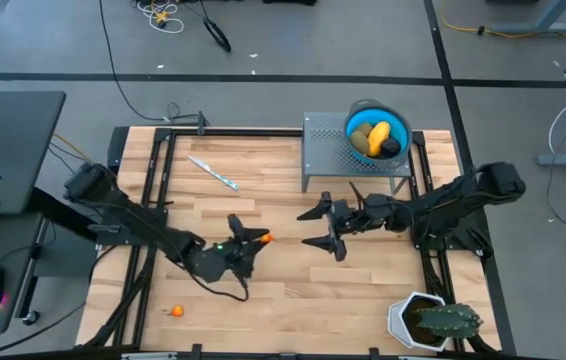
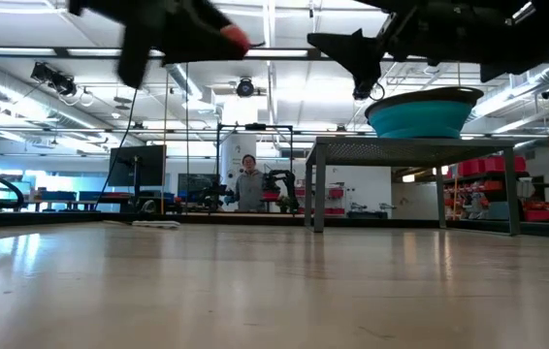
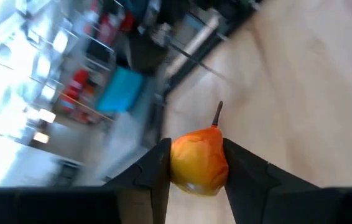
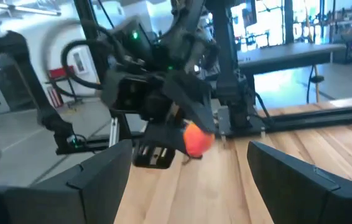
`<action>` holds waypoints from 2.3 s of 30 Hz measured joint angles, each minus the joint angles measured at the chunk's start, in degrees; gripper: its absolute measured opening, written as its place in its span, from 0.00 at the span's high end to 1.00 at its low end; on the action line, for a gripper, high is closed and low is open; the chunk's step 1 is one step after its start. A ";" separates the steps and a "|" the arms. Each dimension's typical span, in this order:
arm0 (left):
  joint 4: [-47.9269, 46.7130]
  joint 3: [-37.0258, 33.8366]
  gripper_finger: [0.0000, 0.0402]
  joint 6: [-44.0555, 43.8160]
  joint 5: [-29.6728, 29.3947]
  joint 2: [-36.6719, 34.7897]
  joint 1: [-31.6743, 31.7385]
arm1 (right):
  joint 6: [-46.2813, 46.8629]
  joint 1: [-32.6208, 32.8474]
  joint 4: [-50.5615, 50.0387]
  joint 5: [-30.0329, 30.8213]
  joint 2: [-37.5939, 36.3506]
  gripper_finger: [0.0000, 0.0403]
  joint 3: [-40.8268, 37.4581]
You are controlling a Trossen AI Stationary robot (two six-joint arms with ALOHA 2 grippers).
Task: Pick & Place Fruit
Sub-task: Put the orange pear into the blue strainer bowl on the shelf
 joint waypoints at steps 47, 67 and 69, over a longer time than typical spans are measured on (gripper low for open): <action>16.88 9.05 0.65 29.95 5.83 12.72 4.86 | 2.36 0.15 0.64 -0.60 9.83 0.63 6.44; 16.86 8.96 0.43 24.44 5.49 12.72 3.46 | 3.91 -1.06 -0.21 0.04 9.77 0.69 6.42; 16.84 8.96 0.36 22.23 4.34 12.72 2.79 | 3.91 -1.65 -0.71 0.02 9.30 0.69 6.39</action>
